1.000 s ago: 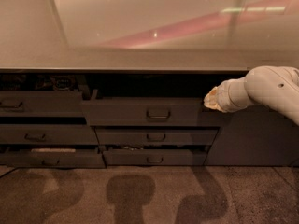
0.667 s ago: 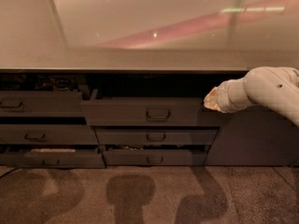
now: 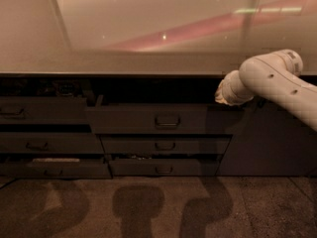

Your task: Open top drawer

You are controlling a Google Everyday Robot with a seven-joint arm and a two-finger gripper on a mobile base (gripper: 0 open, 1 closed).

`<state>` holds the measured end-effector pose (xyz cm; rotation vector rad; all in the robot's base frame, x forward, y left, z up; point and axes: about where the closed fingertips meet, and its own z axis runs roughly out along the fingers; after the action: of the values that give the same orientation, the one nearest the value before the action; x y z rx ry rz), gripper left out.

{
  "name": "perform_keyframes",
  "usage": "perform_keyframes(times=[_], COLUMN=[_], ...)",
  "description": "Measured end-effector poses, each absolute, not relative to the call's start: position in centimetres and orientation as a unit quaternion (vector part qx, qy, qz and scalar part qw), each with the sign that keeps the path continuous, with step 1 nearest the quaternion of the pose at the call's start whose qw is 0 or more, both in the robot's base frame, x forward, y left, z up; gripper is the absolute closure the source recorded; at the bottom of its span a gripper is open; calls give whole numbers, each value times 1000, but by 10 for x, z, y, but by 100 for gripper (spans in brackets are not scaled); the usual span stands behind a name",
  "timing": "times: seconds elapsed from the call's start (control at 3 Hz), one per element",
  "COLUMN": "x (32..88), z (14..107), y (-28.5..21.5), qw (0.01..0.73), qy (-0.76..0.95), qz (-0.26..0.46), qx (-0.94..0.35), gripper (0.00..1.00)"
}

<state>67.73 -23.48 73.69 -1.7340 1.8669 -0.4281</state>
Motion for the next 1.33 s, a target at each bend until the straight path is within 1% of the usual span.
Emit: perform_keyframes(times=[0.67,1.33], x=[682,702], z=[731,680], y=[-234,-264], qw=[265,203], qy=[700,735], qz=[-164,-144], qx=[-643,-631], gripper=[100,100])
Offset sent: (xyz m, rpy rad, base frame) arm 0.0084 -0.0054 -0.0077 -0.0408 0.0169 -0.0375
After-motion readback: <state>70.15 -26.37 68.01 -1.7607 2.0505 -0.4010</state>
